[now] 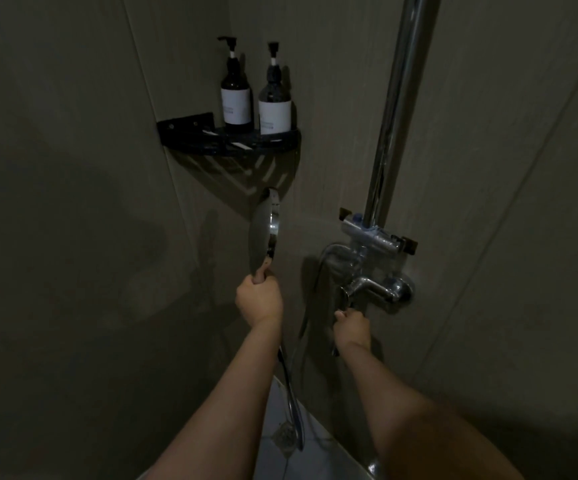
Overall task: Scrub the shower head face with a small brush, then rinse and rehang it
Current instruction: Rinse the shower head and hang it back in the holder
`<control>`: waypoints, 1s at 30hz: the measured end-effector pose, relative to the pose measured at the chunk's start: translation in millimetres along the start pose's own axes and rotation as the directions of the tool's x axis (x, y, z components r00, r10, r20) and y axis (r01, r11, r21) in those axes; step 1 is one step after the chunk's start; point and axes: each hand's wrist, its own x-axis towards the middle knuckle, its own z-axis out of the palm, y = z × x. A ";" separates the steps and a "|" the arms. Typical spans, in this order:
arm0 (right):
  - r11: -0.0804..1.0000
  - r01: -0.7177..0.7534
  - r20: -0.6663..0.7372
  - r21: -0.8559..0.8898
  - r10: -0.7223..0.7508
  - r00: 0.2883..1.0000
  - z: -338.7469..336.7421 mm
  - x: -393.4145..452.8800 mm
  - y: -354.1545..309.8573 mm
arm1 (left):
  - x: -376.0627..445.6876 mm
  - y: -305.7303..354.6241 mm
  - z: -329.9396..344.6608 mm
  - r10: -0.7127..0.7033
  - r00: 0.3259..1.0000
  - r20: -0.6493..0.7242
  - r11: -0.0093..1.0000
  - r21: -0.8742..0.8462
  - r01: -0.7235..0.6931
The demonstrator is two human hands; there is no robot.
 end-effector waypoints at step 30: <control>1.000 0.010 0.008 0.011 -0.010 1.000 -1.3 -1.1 0.9 | -4.1 10.5 7.6 0.017 0.997 0.072 1.000 -0.005 -0.017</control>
